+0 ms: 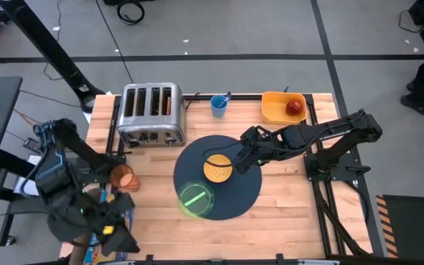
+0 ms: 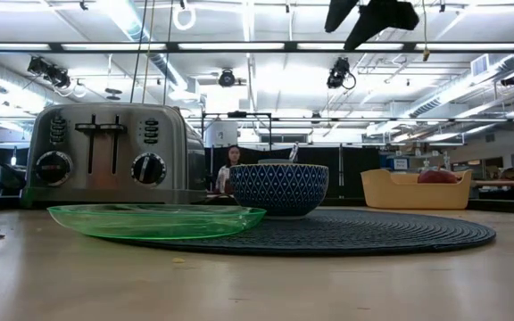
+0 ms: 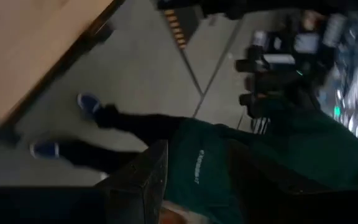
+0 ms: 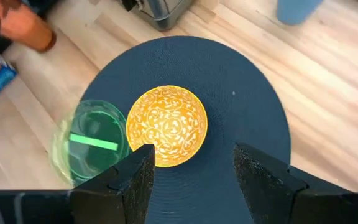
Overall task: Arrange a breakfast setting
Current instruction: Pour the cereal from the box into the yellow bowl on the placemat
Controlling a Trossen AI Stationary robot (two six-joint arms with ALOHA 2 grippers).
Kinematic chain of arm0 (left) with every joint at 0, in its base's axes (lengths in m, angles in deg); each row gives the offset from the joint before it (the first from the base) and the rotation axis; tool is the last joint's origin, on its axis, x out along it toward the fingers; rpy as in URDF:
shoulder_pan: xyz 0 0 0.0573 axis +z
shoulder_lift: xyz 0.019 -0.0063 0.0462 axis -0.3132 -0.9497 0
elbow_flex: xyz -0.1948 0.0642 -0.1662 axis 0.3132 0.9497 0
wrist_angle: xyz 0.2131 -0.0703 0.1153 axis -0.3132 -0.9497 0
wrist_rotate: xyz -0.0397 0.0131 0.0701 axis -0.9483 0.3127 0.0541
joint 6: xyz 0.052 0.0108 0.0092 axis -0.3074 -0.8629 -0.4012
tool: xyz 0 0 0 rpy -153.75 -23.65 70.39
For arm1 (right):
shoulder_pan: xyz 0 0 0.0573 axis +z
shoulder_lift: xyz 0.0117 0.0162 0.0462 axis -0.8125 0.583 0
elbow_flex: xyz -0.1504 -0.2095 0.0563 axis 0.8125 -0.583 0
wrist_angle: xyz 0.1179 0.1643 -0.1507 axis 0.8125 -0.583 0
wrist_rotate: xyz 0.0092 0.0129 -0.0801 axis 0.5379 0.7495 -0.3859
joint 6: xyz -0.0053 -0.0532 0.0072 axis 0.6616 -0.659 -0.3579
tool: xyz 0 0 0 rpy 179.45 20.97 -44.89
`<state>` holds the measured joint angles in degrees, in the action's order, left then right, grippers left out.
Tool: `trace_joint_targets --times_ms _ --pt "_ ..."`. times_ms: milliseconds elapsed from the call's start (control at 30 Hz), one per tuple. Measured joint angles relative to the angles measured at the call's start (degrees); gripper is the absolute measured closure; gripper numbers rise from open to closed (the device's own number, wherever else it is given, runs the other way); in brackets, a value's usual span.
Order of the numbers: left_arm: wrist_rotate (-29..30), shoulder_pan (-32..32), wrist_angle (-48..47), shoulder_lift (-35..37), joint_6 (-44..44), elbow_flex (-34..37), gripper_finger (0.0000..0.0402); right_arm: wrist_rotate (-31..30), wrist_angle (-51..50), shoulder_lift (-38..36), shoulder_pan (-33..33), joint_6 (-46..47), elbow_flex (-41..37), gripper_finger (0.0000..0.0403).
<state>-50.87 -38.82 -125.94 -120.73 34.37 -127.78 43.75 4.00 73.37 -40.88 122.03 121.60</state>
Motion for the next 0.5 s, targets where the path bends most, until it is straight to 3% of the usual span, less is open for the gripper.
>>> trace_joint_targets --times_ms 267,500 --pt "-5.9 -4.2 6.3 -0.6 18.6 0.0 0.0235 0.0 0.9 1.4 1.3 -5.6 -0.4 0.0181" --pt "-10.7 -6.9 -6.4 2.5 27.0 0.0 0.0235 -1.2 5.6 1.4 2.4 -5.5 -4.0 0.0180"
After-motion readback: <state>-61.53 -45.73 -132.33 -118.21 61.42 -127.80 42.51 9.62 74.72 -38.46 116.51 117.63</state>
